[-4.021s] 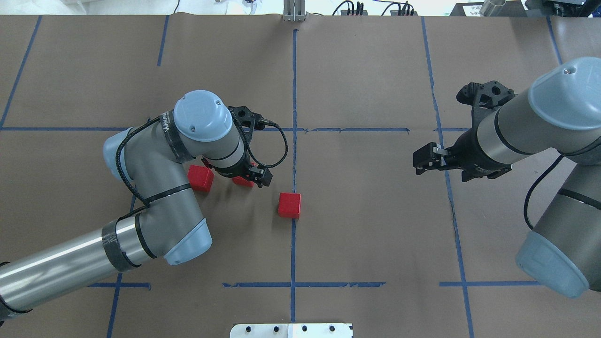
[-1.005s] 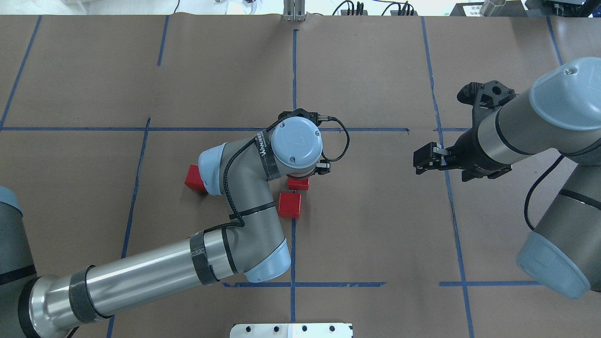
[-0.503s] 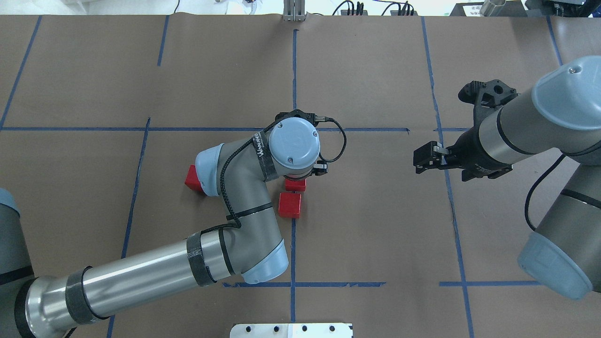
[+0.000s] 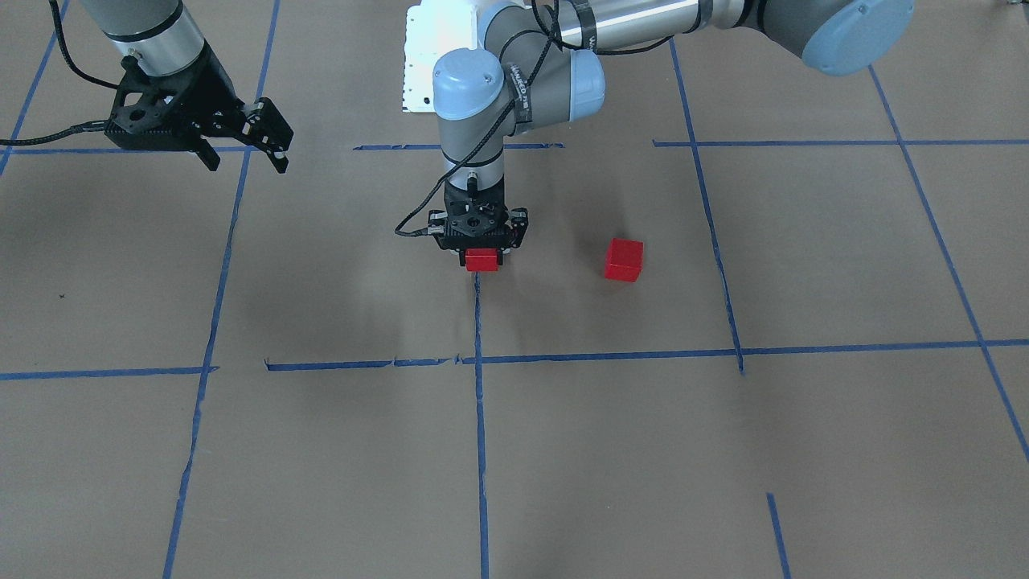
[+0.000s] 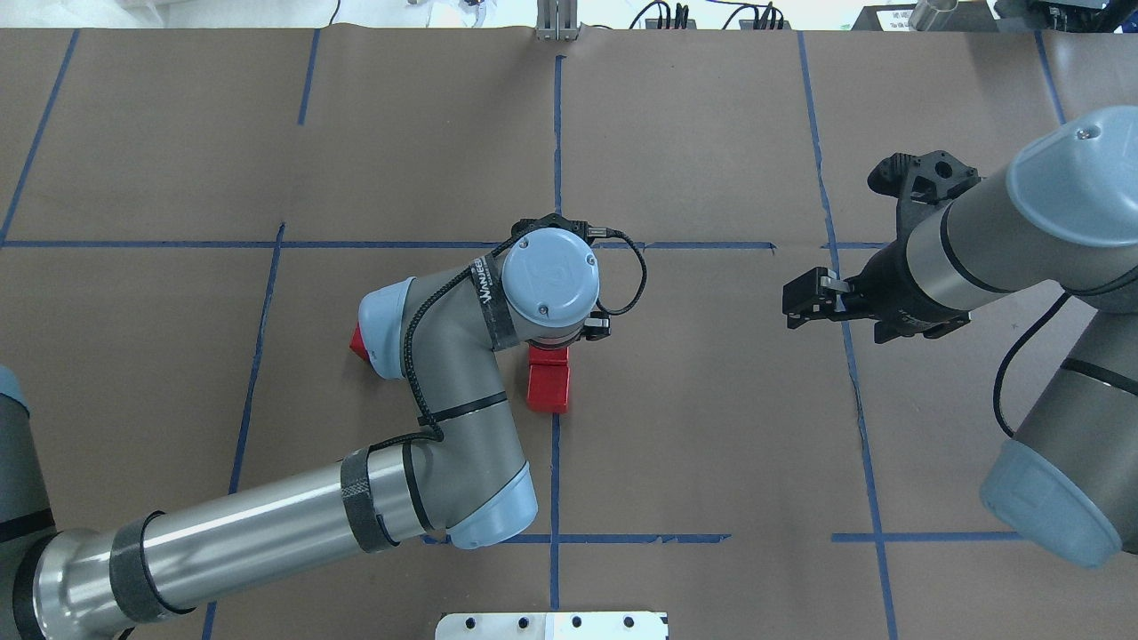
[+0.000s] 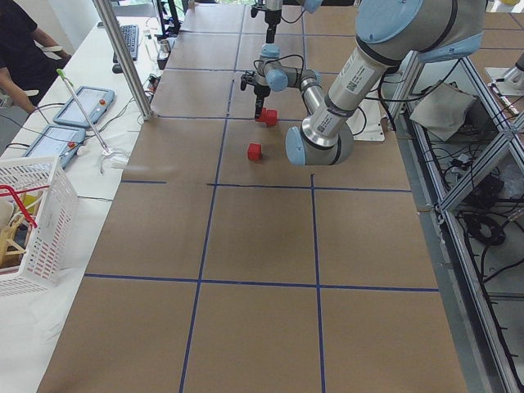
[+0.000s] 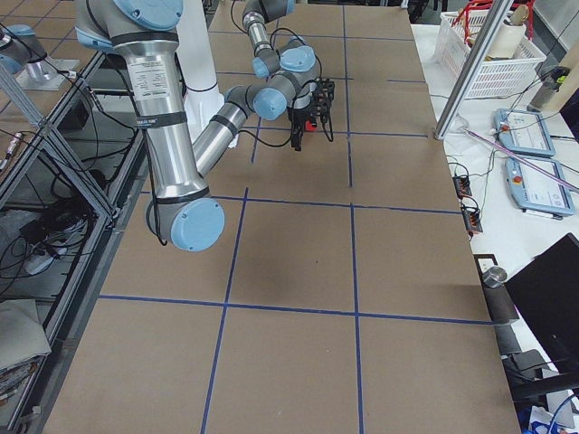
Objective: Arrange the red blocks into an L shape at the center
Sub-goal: 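Carry the cube with the left gripper and stack it onto the center cube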
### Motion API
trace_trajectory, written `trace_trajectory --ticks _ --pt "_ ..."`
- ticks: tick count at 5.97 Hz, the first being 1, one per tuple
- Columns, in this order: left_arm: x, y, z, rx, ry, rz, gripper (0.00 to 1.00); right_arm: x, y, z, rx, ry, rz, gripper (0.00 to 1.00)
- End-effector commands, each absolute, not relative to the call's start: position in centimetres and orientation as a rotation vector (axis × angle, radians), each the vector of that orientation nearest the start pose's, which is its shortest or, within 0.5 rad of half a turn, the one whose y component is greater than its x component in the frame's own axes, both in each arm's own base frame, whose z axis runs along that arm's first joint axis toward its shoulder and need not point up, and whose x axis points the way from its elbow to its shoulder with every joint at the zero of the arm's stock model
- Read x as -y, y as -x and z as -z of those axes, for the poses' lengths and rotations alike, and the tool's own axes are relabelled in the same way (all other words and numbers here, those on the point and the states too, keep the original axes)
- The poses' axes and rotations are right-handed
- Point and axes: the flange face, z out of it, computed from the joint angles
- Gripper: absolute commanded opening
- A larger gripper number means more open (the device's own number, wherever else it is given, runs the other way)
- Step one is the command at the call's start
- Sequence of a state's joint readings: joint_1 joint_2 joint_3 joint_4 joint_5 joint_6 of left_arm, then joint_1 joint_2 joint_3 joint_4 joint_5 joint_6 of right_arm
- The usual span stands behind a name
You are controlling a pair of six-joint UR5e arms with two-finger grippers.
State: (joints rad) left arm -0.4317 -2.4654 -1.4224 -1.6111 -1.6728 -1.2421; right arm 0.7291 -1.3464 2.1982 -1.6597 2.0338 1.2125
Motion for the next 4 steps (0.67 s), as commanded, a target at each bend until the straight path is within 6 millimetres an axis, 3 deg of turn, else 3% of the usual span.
trace_trajectory --ticks 1,4 --pt "42.34 -64.27 -16.22 -0.769 -0.198 0.048 0.14 39.11 30.35 -27.83 0.865 -0.011 -0.173 1.0" --pt "41.94 -64.53 -16.29 -0.771 -0.197 0.041 0.19 39.11 30.35 -27.83 0.865 -0.011 -0.173 1.0"
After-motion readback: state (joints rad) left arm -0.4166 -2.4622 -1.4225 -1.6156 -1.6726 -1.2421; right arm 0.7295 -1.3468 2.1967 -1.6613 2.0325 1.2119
